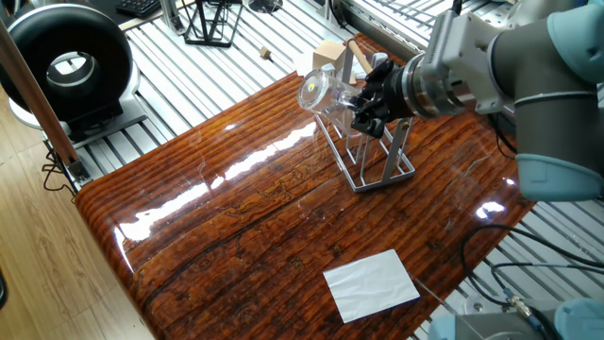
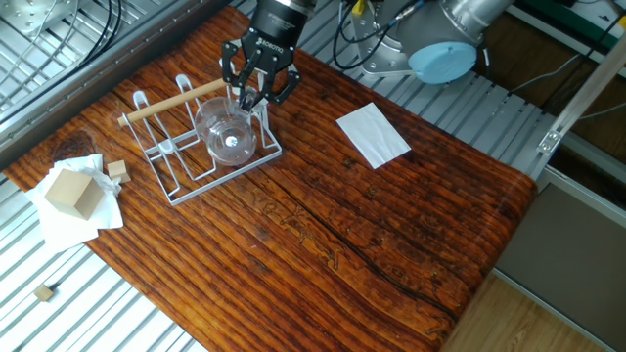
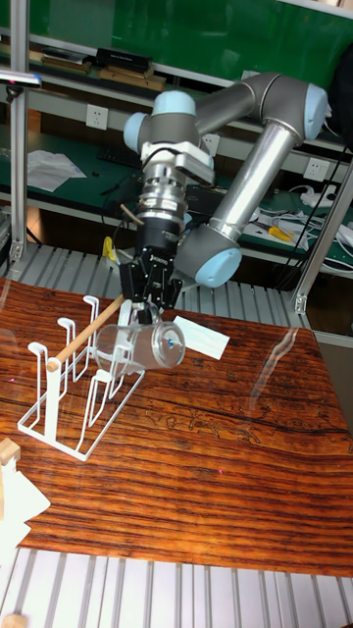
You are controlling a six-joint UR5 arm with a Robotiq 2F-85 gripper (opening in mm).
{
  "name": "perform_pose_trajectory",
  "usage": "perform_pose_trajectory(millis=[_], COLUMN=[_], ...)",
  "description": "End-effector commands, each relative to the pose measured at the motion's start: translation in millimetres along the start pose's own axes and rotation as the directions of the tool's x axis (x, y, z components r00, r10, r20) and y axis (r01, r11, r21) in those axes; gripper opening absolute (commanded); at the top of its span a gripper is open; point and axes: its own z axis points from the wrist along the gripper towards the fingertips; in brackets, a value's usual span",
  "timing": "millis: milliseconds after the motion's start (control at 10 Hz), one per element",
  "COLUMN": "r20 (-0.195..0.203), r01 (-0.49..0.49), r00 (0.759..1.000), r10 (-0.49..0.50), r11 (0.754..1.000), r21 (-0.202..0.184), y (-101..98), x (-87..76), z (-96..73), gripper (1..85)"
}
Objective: Put the cup on the cup rack
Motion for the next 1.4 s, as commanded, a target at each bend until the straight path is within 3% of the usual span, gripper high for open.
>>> perform_pose_trajectory(millis=[0, 600, 900, 1300], r20=[-0.015, -0.037, -0.035, -0.069], r01=[0.044, 0.051, 0.068, 0.114], r00=[0.999, 0.998, 0.997, 0.992], r10=[-0.043, -0.049, -0.066, -0.106], r11=[0.999, 0.997, 0.996, 0.988], r21=[0.032, 0.054, 0.062, 0.109], y=[-3.0, 3.7, 2.9, 0.7], x=[-12.6, -27.7, -33.4, -48.0], z=[-14.7, -27.6, -24.7, -27.7], gripper=[1.0, 1.0, 1.0, 1.0])
